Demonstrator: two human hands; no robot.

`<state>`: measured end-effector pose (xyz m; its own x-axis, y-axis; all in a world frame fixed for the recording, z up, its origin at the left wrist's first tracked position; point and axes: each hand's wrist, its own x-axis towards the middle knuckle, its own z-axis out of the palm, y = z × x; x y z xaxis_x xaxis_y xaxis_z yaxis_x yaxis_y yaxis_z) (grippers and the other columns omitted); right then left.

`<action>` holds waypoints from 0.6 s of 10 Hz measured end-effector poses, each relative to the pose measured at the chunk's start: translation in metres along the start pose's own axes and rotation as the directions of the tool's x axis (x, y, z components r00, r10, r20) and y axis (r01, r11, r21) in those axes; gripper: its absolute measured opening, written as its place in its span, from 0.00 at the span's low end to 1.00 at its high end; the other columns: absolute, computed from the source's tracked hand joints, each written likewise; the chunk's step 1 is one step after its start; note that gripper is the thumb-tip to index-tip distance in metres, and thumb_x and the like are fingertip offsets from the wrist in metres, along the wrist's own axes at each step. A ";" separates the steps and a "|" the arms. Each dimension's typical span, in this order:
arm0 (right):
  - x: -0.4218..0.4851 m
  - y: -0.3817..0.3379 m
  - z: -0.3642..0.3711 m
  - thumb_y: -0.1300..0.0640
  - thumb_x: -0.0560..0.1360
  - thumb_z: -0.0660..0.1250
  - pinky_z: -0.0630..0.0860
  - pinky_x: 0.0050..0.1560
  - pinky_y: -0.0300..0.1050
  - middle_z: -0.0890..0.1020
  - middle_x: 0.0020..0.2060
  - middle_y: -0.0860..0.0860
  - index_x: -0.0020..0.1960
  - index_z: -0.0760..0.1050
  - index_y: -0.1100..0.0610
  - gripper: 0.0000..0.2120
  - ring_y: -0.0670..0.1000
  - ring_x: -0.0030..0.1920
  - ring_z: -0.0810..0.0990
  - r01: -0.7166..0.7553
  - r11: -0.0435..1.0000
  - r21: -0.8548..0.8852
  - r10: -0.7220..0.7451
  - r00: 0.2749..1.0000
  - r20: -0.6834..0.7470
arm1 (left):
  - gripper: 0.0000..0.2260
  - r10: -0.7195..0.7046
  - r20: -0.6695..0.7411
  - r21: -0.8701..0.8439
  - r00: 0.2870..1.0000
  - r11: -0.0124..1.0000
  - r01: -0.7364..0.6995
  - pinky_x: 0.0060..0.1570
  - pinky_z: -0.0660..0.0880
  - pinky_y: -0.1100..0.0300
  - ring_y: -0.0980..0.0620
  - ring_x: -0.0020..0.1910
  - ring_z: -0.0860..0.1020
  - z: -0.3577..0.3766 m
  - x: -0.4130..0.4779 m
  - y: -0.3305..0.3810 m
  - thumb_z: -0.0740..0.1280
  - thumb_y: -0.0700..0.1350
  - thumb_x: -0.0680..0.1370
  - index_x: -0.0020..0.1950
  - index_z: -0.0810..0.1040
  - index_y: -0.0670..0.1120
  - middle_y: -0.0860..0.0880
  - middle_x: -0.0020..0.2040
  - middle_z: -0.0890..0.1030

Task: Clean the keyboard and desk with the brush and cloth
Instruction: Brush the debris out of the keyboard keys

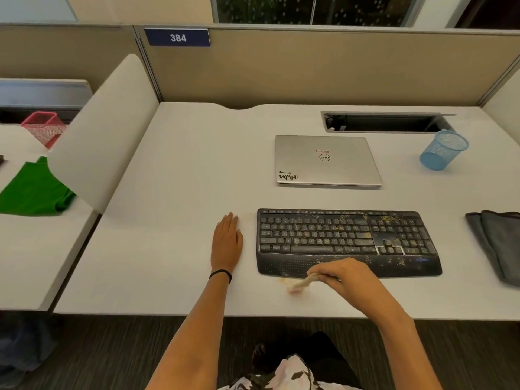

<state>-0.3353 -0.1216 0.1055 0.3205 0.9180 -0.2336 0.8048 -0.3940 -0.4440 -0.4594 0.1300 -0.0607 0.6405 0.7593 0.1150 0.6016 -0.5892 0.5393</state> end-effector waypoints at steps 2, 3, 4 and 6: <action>0.006 -0.002 0.014 0.59 0.75 0.67 0.79 0.50 0.43 0.83 0.50 0.43 0.57 0.79 0.48 0.13 0.45 0.49 0.82 0.082 0.993 0.081 -0.063 0.975 -0.215 | 0.20 -0.004 0.002 -0.006 1.000 1.000 0.004 0.74 0.50 0.58 0.48 0.75 0.58 -0.001 0.000 0.001 0.56 0.41 0.81 0.73 0.64 0.41 0.45 0.75 0.62; 0.008 -0.005 0.009 0.55 0.77 0.63 0.74 0.54 0.41 0.82 0.53 0.43 0.60 0.77 0.47 0.12 0.46 0.53 0.80 0.043 0.999 0.025 -0.042 0.998 -0.055 | 0.20 -0.005 0.005 0.000 1.000 1.000 0.005 0.74 0.49 0.58 0.49 0.75 0.58 0.000 0.001 -0.001 0.56 0.41 0.81 0.73 0.64 0.41 0.45 0.75 0.62; 0.005 -0.005 0.005 0.55 0.77 0.64 0.75 0.55 0.41 0.83 0.51 0.42 0.58 0.79 0.48 0.11 0.44 0.53 0.80 0.048 0.997 0.064 -0.043 0.996 -0.078 | 0.20 -0.004 0.005 0.003 1.000 1.000 0.004 0.74 0.50 0.58 0.48 0.75 0.58 0.001 0.001 -0.002 0.56 0.41 0.81 0.73 0.64 0.41 0.45 0.75 0.62; 0.006 -0.004 0.008 0.55 0.78 0.62 0.73 0.54 0.40 0.82 0.54 0.43 0.61 0.76 0.46 0.13 0.45 0.54 0.79 0.037 0.999 0.004 -0.037 0.998 -0.049 | 0.20 -0.002 0.002 0.005 1.000 1.000 0.002 0.73 0.50 0.58 0.48 0.75 0.58 0.002 0.001 -0.002 0.56 0.41 0.81 0.73 0.64 0.41 0.45 0.75 0.62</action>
<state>-0.3406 -0.1154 0.0989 0.3149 0.9330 -0.1743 0.8143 -0.3599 -0.4554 -0.4594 0.1311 -0.0631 0.6402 0.7599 0.1126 0.6052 -0.5892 0.5354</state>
